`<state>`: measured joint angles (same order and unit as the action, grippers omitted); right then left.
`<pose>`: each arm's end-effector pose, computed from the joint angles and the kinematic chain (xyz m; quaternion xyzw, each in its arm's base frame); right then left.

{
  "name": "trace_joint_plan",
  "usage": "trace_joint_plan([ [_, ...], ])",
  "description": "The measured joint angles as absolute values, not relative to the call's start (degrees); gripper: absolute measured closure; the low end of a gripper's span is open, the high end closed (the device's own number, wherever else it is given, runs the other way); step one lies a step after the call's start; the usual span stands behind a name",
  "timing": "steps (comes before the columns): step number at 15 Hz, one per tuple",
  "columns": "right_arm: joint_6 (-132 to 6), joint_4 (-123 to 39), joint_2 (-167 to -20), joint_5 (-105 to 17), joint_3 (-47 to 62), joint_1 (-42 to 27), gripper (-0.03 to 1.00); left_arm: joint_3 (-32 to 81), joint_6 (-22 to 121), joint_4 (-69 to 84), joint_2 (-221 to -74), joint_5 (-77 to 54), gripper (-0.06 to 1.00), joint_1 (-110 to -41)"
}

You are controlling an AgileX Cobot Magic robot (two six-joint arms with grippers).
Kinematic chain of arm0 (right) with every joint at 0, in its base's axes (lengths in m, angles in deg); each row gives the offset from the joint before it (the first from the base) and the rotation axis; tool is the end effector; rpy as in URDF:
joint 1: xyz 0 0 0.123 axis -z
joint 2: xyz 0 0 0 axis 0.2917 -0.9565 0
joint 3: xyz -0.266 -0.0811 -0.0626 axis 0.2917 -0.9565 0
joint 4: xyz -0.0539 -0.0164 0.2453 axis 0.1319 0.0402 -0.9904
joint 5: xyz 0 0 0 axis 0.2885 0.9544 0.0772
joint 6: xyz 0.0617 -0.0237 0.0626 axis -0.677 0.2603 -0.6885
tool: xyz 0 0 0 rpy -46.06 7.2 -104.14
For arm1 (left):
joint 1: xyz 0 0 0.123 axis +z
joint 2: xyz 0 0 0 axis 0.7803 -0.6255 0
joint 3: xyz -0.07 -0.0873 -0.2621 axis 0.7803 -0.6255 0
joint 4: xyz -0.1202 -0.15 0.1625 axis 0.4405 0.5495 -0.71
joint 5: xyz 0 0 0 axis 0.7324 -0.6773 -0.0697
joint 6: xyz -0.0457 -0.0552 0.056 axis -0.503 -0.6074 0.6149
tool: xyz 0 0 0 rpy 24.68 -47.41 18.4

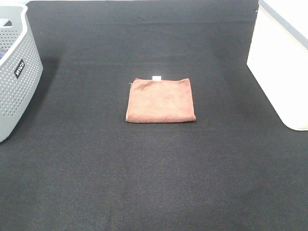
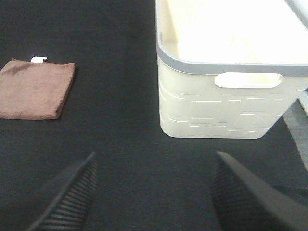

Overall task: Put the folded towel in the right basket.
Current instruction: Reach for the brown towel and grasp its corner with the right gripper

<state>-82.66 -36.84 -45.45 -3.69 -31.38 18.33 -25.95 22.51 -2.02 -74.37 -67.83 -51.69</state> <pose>0.0666 0.0019 0.3451 -0.0117 0.8574 0.0023 0.5145 -0.0067 -0.0050 0.2802 0.0531 0.8462 -0.0034 0.5301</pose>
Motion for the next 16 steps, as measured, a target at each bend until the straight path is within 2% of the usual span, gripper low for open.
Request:
trace_joint_plan([
  [10,-77.73,-42.05,-87.16,-3.81,-7.03,18.33,0.33,-25.95,22.51,-2.02,-74.37,-67.83,0.07,-51.69],
  [16,-75.04,-48.12,-100.57,-3.69,3.11,18.10,0.33,-25.95,22.51,-2.02,-74.37,-67.83,0.07,-51.69],
])
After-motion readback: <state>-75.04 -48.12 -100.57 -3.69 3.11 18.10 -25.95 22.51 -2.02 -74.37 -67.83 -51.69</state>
